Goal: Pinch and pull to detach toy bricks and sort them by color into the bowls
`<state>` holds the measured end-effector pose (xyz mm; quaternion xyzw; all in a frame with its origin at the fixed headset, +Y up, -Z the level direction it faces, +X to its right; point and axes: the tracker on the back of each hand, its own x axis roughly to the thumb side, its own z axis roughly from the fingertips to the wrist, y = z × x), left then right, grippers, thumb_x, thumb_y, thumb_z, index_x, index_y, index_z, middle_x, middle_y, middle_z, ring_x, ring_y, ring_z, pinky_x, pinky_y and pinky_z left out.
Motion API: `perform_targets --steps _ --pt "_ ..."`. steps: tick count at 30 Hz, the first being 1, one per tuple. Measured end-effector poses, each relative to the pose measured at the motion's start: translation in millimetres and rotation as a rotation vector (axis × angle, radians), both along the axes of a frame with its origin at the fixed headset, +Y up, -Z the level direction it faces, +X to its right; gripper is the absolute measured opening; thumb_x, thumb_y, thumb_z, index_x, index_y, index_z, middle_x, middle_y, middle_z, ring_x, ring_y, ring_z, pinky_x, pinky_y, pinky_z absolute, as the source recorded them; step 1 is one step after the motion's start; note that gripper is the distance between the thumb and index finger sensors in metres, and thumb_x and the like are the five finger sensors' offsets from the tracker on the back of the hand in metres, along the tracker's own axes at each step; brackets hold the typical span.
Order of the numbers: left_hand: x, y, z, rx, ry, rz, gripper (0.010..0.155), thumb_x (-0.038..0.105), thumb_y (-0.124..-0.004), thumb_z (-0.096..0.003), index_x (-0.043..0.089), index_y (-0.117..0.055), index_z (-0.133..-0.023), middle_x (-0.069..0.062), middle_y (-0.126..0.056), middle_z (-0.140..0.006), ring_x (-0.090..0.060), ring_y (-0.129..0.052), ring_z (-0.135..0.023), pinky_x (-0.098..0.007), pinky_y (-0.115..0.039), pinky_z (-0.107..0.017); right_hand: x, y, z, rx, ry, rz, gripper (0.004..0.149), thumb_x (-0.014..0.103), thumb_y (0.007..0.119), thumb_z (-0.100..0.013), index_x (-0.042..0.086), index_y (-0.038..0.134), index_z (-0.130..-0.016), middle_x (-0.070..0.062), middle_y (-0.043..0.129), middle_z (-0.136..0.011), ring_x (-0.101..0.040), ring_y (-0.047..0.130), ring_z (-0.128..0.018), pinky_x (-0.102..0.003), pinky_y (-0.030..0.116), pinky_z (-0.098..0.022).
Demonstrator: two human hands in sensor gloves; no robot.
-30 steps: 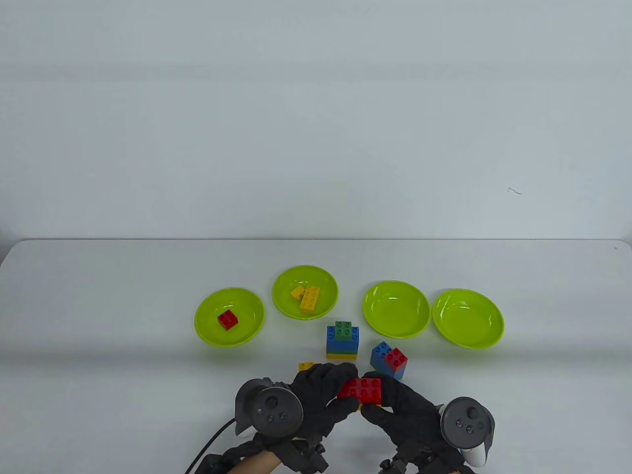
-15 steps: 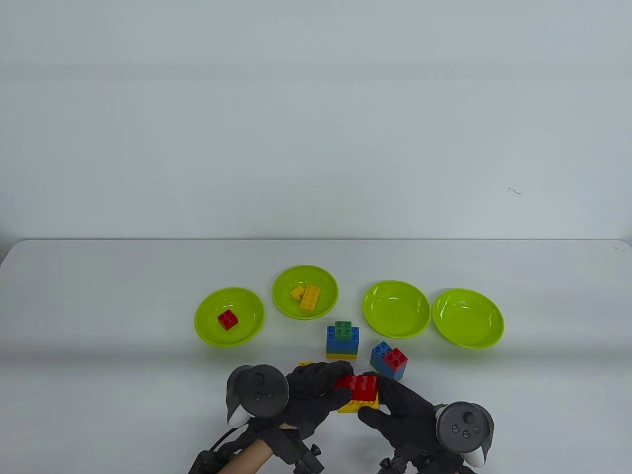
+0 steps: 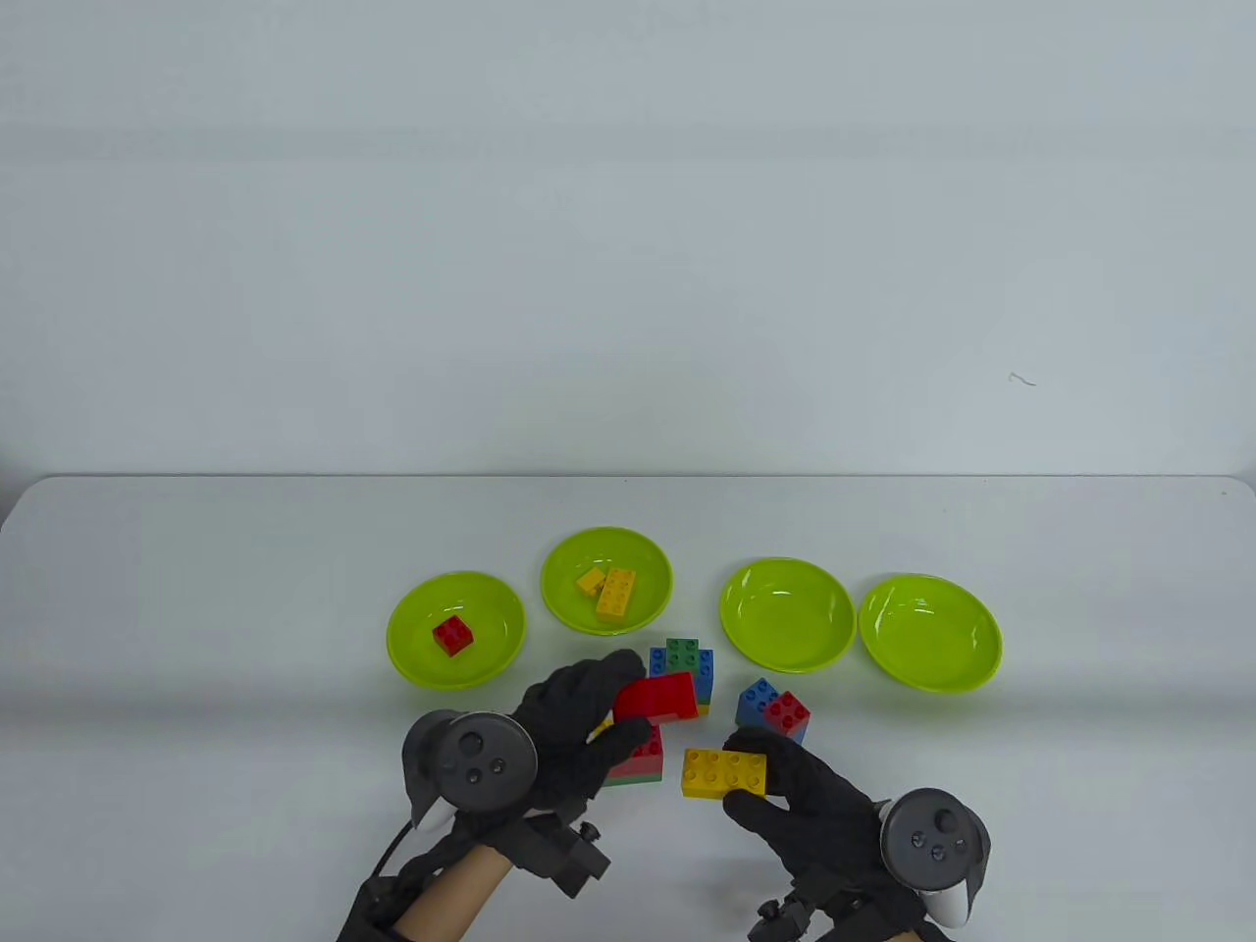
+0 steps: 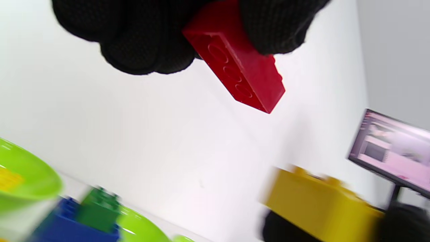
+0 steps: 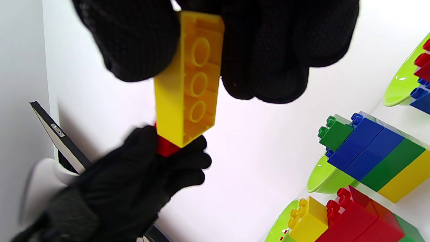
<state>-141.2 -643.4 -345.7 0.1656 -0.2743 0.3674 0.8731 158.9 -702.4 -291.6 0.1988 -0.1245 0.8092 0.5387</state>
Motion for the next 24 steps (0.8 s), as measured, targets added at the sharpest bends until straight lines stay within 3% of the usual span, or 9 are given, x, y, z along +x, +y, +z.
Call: perform_targets --steps 9,17,24 --pt "-85.1 -39.1 -72.5 -0.173 0.382 -0.181 0.063 0.032 -0.075 -0.0506 -0.003 -0.062 -0.102 -0.032 -0.075 -0.093 -0.048 -0.08 -0.08 -0.057 -0.067 -0.06 4.6 0.1 -2.0 -0.006 -0.013 -0.011 0.062 0.04 0.081 -0.046 0.006 0.07 -0.097 -0.019 0.086 -0.087 -0.036 0.093 -0.072 -0.052 0.071 -0.062" --pt "-107.7 -69.8 -97.4 -0.302 0.489 -0.306 0.063 0.032 -0.076 -0.0501 -0.002 -0.063 -0.102 -0.032 -0.075 -0.093 -0.047 -0.08 -0.08 -0.057 -0.067 -0.06 5.3 -0.9 -3.0 -0.017 -0.014 -0.007 0.062 0.04 0.081 -0.046 0.006 0.07 -0.096 -0.019 0.086 -0.087 -0.036 0.093 -0.072 -0.052 0.071 -0.062" --pt "-116.2 -90.2 -98.3 -0.381 0.474 -0.319 0.066 0.036 -0.074 -0.0506 -0.003 -0.061 -0.103 -0.032 -0.074 -0.094 -0.048 -0.078 -0.081 -0.057 -0.065 -0.062 6.5 -0.5 -3.7 -0.022 -0.025 -0.009 0.062 0.04 0.081 -0.046 0.006 0.07 -0.096 -0.019 0.086 -0.087 -0.036 0.093 -0.072 -0.052 0.071 -0.062"
